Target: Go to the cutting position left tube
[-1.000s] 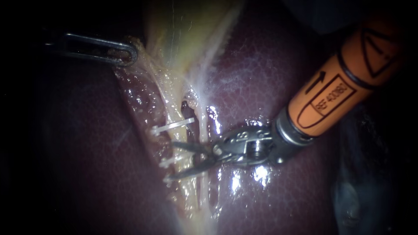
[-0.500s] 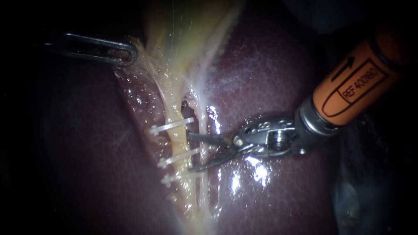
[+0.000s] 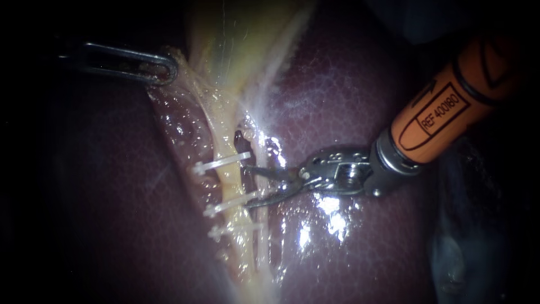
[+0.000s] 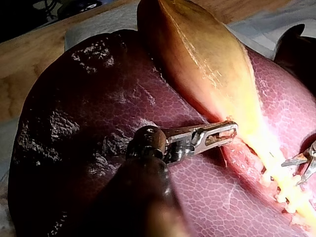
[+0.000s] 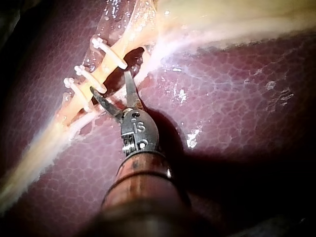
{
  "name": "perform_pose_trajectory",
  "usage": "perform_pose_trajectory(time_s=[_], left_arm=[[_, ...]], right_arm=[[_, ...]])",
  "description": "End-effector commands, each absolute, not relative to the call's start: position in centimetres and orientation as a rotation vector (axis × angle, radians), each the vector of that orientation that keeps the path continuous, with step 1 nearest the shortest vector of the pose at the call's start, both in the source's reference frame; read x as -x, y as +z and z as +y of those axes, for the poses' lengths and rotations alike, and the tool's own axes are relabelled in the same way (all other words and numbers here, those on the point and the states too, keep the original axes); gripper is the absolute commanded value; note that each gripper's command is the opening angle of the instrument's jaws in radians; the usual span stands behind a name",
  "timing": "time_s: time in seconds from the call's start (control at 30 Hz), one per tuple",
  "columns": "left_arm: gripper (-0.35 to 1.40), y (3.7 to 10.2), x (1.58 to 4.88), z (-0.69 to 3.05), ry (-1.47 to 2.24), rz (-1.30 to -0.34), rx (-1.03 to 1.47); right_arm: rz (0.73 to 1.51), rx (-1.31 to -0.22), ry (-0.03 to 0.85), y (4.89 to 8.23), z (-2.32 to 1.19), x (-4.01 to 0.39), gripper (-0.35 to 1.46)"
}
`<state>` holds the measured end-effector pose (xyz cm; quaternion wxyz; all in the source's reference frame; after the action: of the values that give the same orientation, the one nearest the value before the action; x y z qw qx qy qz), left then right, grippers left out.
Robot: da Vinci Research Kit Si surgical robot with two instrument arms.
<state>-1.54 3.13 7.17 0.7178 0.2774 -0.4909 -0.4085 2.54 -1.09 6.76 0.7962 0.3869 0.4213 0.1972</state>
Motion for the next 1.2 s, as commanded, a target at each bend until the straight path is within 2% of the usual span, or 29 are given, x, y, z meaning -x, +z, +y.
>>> perform_pose_trajectory(time_s=[0.03,0.27,0.57,0.73,1.2], left_arm=[[-0.35,7.18,1.55,3.13,-0.904,-1.086,-0.612],[-0.35,7.2,1.56,3.12,-0.906,-1.086,-0.608],[-0.35,7.21,1.57,3.11,-0.906,-1.086,-0.606],[-0.35,7.22,1.58,3.12,-0.906,-1.086,-0.606],[-0.35,7.22,1.58,3.12,-0.906,-1.086,-0.606]], right_arm=[[0.907,-0.849,0.426,6.78,-1.09,-2.53,1.36],[0.931,-0.999,0.454,6.81,-1.06,-2.53,1.36],[0.945,-1.171,0.446,6.77,-1.04,-2.64,1.34],[0.959,-1.194,0.437,6.76,-1.04,-2.75,1.31],[1.094,-1.258,0.44,6.72,-1.03,-3.17,1.31]])
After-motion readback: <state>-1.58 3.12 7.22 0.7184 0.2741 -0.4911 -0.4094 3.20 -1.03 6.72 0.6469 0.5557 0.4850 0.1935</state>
